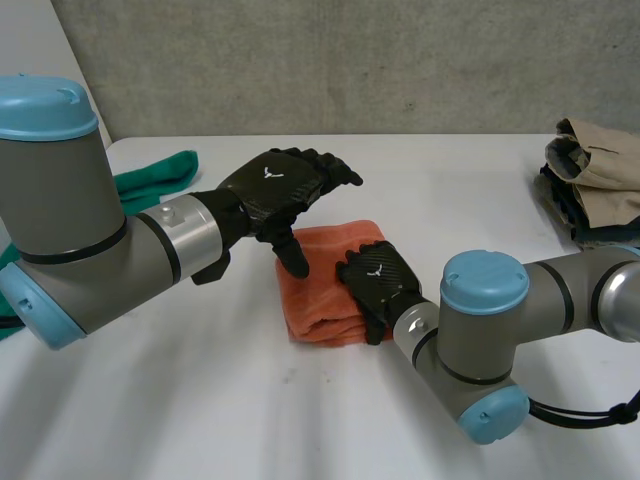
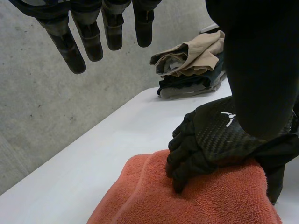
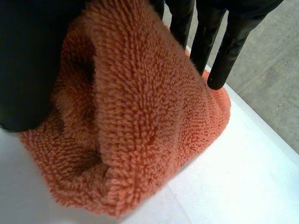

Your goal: Fold the laundry.

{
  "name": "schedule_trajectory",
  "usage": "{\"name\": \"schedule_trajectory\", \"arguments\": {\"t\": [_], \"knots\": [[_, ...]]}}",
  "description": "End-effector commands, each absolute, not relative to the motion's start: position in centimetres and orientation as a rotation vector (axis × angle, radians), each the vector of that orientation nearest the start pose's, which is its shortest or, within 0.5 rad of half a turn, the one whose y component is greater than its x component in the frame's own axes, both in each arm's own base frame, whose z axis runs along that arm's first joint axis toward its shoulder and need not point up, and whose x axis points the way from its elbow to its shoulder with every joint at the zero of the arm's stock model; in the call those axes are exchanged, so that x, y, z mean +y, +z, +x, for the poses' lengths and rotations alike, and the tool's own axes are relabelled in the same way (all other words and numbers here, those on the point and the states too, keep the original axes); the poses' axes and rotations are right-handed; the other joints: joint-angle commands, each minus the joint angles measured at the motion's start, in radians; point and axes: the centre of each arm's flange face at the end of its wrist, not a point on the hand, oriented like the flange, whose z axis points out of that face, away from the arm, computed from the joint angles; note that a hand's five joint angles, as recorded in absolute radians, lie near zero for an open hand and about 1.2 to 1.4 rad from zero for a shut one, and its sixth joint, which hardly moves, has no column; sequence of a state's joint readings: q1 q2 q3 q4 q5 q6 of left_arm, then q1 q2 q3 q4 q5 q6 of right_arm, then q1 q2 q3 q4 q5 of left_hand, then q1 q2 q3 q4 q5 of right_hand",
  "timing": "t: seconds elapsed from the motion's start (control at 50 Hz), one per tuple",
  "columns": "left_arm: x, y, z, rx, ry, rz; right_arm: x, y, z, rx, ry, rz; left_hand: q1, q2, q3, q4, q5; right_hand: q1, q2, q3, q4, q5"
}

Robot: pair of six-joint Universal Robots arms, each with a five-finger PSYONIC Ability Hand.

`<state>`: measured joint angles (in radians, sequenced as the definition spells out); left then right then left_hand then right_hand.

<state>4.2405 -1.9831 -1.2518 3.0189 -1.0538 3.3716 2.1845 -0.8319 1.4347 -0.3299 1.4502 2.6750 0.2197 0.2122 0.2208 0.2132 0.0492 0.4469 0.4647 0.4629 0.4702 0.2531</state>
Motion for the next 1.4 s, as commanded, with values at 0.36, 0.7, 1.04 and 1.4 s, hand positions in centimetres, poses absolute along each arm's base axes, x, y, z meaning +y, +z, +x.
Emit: {"name": "schedule_trajectory", "arguments": {"t": [0.36,0.7,1.04,1.4], "knots": [[-25.0,25.6,-32.4,-1.757,1.563,-1.1,-26.9,11.3,36.0,1.923,-1.85,-1.26,0.014,0.022,0.013,0.021,0.01,0.949,0.931,0.933,0.926,0.968],[-25.6,26.0,-31.4,-1.777,1.587,-1.076,-30.9,13.5,34.1,1.913,-1.918,-1.213,0.014,0.022,0.013,0.021,0.01,0.387,0.369,0.371,0.364,0.406],[-25.5,25.7,-31.4,-1.786,1.575,-1.076,-30.8,11.7,32.6,1.995,-1.85,-1.218,0.011,0.019,0.01,0.018,0.007,0.046,0.029,0.03,0.023,0.066],[-25.6,25.5,-31.3,-1.792,1.569,-1.075,-30.9,10.6,33.0,1.993,-1.841,-1.225,0.011,0.019,0.01,0.018,0.007,0.093,0.075,0.077,0.07,0.112]]}}
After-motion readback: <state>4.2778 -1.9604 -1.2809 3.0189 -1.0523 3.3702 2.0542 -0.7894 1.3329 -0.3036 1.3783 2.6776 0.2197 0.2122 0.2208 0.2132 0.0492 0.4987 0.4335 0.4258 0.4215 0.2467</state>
